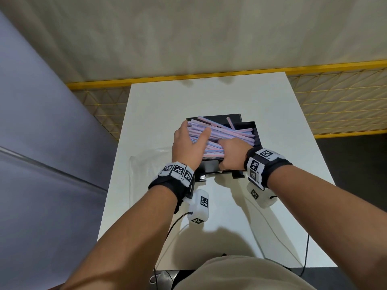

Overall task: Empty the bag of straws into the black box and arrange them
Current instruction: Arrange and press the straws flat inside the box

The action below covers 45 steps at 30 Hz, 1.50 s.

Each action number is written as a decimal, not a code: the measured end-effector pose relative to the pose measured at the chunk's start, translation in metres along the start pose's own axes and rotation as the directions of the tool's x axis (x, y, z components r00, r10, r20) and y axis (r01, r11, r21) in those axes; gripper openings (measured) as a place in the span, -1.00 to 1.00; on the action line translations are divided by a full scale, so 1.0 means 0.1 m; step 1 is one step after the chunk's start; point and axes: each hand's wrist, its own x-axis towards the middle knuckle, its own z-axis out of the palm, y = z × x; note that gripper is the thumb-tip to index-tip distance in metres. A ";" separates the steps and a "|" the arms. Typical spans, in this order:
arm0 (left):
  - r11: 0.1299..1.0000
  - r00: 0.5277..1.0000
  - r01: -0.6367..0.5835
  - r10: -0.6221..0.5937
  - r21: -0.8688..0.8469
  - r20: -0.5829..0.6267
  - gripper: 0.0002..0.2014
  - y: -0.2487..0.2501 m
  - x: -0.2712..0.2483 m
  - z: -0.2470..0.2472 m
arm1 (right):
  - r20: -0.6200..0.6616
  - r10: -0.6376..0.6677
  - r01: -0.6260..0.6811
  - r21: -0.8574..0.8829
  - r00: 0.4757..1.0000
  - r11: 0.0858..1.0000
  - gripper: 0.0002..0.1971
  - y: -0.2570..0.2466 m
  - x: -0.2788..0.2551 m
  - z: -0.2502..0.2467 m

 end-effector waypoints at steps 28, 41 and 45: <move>-0.008 0.696 -0.714 0.098 0.700 0.711 0.54 0.26 0.37 0.02 | -0.005 -0.027 0.027 -0.047 1.000 0.999 -0.49 -0.02 0.04 0.04; 0.202 0.718 -0.696 0.205 0.689 0.666 0.26 -0.03 0.45 -0.10 | -0.172 -0.144 0.140 -0.038 0.974 0.989 -0.34 0.10 -0.26 0.13; 0.219 0.751 -0.660 0.174 0.719 0.637 0.27 -0.07 0.44 -0.10 | -0.189 -0.194 0.193 -0.026 0.963 0.981 -0.55 0.08 -0.41 0.06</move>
